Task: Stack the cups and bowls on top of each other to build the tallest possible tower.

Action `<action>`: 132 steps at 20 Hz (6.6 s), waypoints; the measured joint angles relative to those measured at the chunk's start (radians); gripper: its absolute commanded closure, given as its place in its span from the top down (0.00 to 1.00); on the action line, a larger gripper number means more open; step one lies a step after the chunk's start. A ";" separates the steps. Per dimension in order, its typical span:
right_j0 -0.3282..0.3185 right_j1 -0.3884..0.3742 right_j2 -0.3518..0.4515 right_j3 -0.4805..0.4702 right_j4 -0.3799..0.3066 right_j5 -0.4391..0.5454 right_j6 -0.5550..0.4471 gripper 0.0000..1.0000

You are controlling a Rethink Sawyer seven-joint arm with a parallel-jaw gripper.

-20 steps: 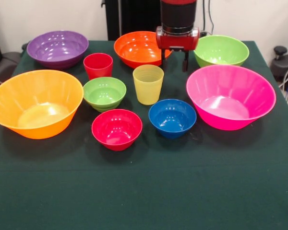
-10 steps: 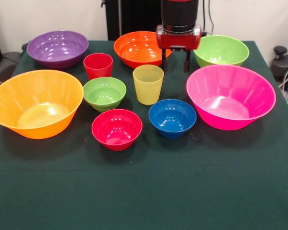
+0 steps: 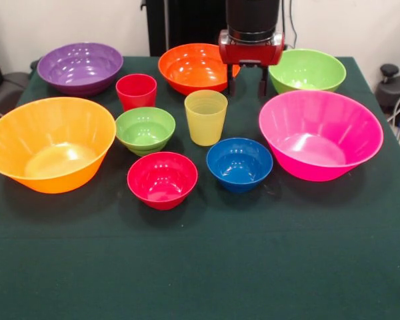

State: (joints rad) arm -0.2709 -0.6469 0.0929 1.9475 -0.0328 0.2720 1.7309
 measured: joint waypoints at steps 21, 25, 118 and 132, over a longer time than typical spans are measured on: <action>0.019 -0.046 -0.001 -0.094 0.050 0.150 0.000 1.00; 0.019 -0.046 -0.005 -0.116 0.050 0.150 0.000 1.00; -0.021 0.145 -0.062 -0.033 -0.051 -0.096 0.000 1.00; -0.014 0.145 -0.070 -0.041 -0.051 -0.096 0.000 1.00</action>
State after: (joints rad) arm -0.2848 -0.5015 0.0229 1.9065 -0.0840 0.1762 1.7309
